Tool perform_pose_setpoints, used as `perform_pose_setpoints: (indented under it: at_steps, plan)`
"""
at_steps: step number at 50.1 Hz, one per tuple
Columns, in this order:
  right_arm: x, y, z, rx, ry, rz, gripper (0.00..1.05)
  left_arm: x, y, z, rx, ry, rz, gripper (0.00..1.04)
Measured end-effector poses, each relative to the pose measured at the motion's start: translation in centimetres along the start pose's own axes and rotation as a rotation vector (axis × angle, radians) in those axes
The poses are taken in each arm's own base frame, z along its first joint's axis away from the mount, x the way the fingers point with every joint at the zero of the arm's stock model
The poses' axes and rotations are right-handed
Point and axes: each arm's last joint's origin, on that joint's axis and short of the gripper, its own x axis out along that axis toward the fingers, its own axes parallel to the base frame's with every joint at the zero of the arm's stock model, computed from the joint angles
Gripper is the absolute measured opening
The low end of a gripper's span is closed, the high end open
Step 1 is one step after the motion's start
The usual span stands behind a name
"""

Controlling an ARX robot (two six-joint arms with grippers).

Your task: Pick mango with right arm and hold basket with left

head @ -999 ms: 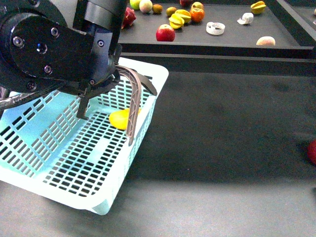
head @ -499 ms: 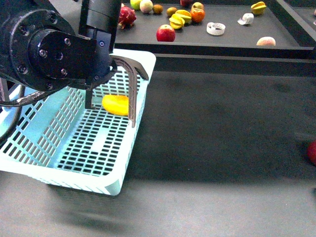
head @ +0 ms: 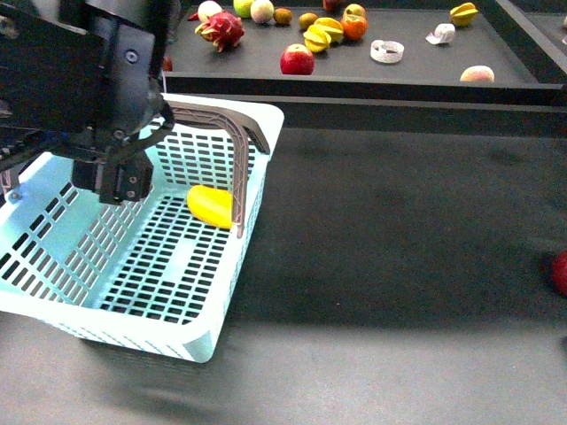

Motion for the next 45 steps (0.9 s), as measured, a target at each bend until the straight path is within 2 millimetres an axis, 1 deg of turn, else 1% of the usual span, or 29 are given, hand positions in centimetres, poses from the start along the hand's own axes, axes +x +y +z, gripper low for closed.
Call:
perform_pose_setpoints:
  at_steps: [5, 8, 11, 20, 26, 27, 29, 31, 33, 35, 36, 37, 39, 41, 44, 45]
  plan:
    - [0.0, 0.0, 0.0, 0.000, 0.000, 0.000, 0.96, -2.4, 0.4, 2.0, 0.055, -0.019, -0.051, 0.99]
    - [0.0, 0.0, 0.0, 0.000, 0.000, 0.000, 0.96, -3.7, 1.0, 3.3, 0.098, -0.033, -0.078, 0.99]
    - [0.0, 0.0, 0.0, 0.000, 0.000, 0.000, 0.96, -4.5, 1.6, 4.2, 0.119, -0.043, -0.091, 0.99]
    - [0.0, 0.0, 0.0, 0.000, 0.000, 0.000, 0.96, -5.8, 3.5, 6.8, 0.188, -0.076, -0.073, 0.99]
    - [0.0, 0.0, 0.0, 0.000, 0.000, 0.000, 0.96, -5.9, 3.6, 7.3, 0.211, -0.089, -0.071, 0.99]
    - [0.0, 0.0, 0.0, 0.000, 0.000, 0.000, 0.96, -5.8, 3.8, 7.3, 0.253, -0.065, -0.089, 0.97]
    - [0.0, 0.0, 0.0, 0.000, 0.000, 0.000, 0.96, -5.7, 4.3, 7.5, 0.314, 0.010, -0.198, 0.90]
    - [0.0, 0.0, 0.0, 0.000, 0.000, 0.000, 0.96, -5.9, 4.9, 7.9, 0.459, 0.049, -0.318, 0.83]
    - [0.0, 0.0, 0.0, 0.000, 0.000, 0.000, 0.96, -6.4, 5.4, 8.3, 0.566, 0.051, -0.394, 0.77]
    - [0.0, 0.0, 0.0, 0.000, 0.000, -0.001, 0.96, -7.4, 5.6, 9.3, 0.758, -0.002, -0.500, 0.67]
    - [0.0, 0.0, 0.0, 0.000, 0.000, -0.001, 0.96, -7.7, 5.5, 9.6, 0.844, -0.026, -0.517, 0.63]
    - [0.0, 0.0, 0.0, 0.000, 0.000, -0.001, 0.96, -8.4, 5.4, 10.4, 0.953, -0.072, -0.538, 0.56]
    - [0.0, 0.0, 0.0, 0.000, 0.000, -0.001, 0.96, -9.3, 5.4, 11.2, 1.043, -0.122, -0.556, 0.47]
    - [0.0, 0.0, 0.0, 0.000, 0.000, -0.001, 0.96, -9.9, 5.7, 11.9, 1.100, -0.150, -0.558, 0.38]
    - [0.0, 0.0, 0.0, 0.000, 0.000, 0.000, 0.96, -10.7, 6.7, 12.7, 1.159, -0.161, -0.545, 0.22]
    - [0.0, 0.0, 0.0, 0.000, 0.000, 0.000, 0.96, -10.8, 6.9, 12.9, 1.170, -0.160, -0.540, 0.18]
